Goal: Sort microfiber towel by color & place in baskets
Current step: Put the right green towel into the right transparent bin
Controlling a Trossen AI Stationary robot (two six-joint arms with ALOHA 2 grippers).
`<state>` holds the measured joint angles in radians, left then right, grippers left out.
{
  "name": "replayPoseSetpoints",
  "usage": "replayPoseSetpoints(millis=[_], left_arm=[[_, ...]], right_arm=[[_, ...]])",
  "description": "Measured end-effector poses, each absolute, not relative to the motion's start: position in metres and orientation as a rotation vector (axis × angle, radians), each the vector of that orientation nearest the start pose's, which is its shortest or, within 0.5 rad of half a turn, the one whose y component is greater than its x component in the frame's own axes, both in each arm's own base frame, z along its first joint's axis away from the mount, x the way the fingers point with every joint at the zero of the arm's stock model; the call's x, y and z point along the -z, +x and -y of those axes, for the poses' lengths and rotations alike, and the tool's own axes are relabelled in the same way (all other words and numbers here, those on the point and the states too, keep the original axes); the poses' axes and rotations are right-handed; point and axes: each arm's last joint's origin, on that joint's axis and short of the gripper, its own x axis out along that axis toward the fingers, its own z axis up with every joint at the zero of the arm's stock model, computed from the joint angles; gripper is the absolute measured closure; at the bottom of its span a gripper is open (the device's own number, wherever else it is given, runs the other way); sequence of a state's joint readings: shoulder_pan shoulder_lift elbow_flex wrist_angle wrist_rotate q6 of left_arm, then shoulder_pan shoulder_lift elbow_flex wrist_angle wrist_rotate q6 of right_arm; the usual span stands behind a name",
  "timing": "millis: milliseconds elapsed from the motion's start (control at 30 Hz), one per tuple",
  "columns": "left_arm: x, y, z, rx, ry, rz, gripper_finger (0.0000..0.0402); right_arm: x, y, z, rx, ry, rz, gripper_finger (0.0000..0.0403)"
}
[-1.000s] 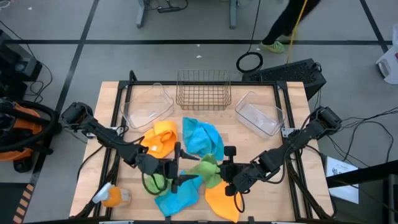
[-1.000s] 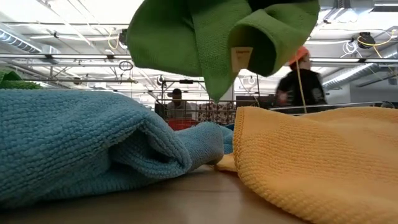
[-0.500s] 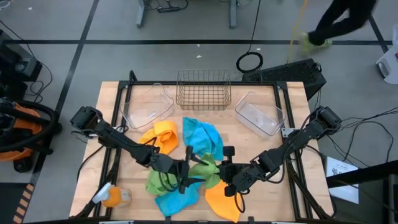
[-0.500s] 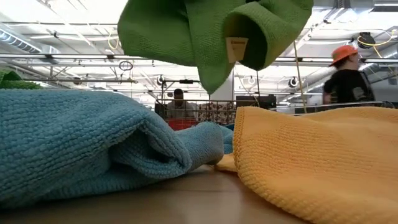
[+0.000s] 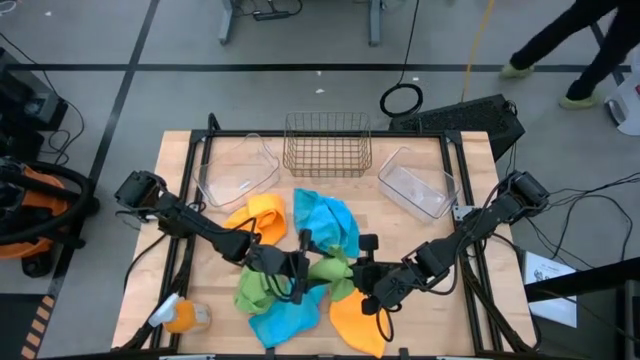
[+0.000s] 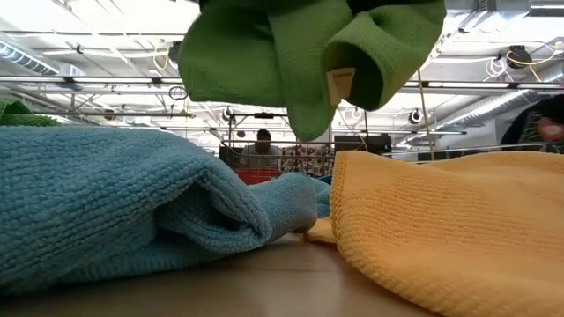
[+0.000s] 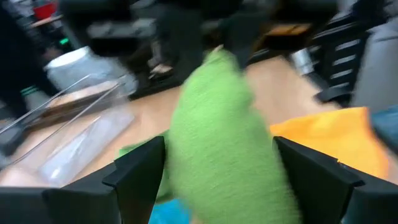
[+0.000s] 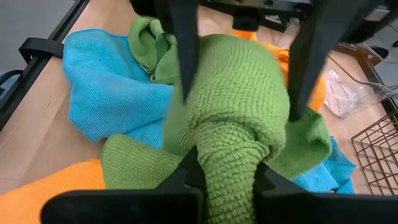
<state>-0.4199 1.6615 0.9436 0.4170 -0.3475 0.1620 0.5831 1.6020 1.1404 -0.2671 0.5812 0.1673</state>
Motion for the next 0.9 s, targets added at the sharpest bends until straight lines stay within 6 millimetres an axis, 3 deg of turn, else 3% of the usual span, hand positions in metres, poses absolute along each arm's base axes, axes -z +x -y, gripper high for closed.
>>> replayPoseSetpoints(millis=[333, 467, 700, 900], left_arm=[[-0.2212, 0.3345, 0.1341, 0.21, 0.171, -0.276, 0.0118], [-0.221, 0.3343, 0.1344, 0.209, 0.18, -0.278, 0.0185], [-0.2209, 0.3351, 0.1324, 0.201, 0.171, -0.281, 0.0369], [-0.2199, 0.3363, 0.128, 0.165, 0.15, -0.294, 0.037]], right_arm=[[-0.2514, 0.2951, -0.1747, 0.082, -0.273, -0.591, 0.0376], [-0.2514, 0.295, -0.1748, 0.082, -0.274, -0.591, 0.0376], [-0.2513, 0.295, -0.1748, 0.08, -0.273, -0.593, 0.0371], [-0.2511, 0.2944, -0.175, 0.105, -0.227, -0.59, 0.0319]])
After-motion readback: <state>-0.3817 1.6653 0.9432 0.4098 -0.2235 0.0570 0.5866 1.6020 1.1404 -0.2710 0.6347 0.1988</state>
